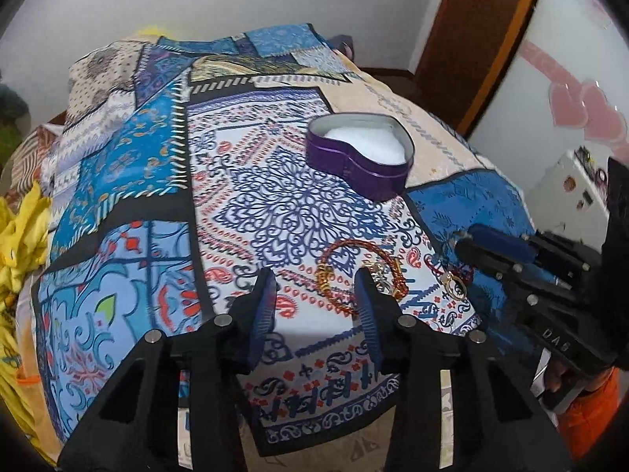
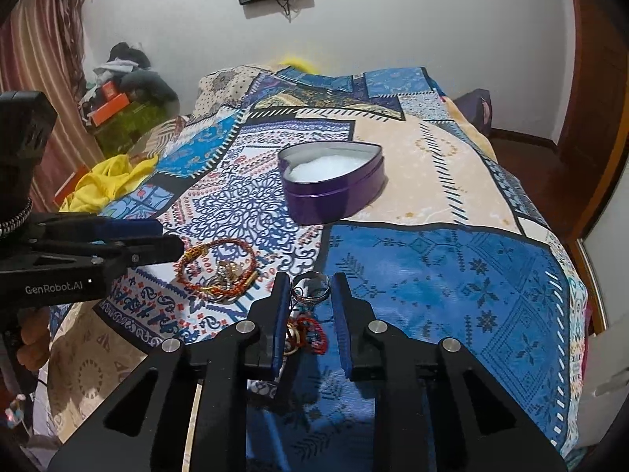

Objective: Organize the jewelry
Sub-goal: 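Grasp the orange beaded bracelet with the left tool while the right tool grasps a silver ring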

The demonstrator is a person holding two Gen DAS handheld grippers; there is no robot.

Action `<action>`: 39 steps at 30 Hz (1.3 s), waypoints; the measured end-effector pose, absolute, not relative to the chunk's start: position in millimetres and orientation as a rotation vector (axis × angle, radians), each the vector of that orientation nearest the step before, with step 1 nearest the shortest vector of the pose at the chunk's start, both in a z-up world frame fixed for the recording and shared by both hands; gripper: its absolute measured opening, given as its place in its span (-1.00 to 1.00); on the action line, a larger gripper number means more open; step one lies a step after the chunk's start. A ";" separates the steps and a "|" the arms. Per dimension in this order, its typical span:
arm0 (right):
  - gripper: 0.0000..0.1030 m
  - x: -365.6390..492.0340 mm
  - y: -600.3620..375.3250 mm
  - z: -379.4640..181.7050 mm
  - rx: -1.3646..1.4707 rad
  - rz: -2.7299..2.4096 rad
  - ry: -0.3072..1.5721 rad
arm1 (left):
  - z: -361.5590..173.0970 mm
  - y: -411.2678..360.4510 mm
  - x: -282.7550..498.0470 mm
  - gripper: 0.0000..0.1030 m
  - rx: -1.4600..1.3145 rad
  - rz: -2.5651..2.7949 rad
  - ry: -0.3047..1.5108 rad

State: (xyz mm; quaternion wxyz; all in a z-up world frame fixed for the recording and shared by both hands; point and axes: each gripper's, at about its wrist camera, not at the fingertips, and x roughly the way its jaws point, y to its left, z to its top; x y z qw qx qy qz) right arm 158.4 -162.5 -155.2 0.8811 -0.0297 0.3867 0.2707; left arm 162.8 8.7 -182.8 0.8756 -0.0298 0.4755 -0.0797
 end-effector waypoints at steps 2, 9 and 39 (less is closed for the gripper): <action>-0.62 158.5 -166.0 -154.9 -0.050 0.557 0.805 | -187.6 2.2 166.1 -0.28 -0.023 -0.165 1.008; -0.62 156.0 -173.6 -152.4 -0.044 0.553 0.793 | -195.8 -4.4 174.6 -0.43 0.017 -0.149 1.019; -0.62 164.4 -177.4 -124.7 -0.031 0.538 0.715 | -135.3 4.7 177.0 -0.81 -0.059 -0.155 0.840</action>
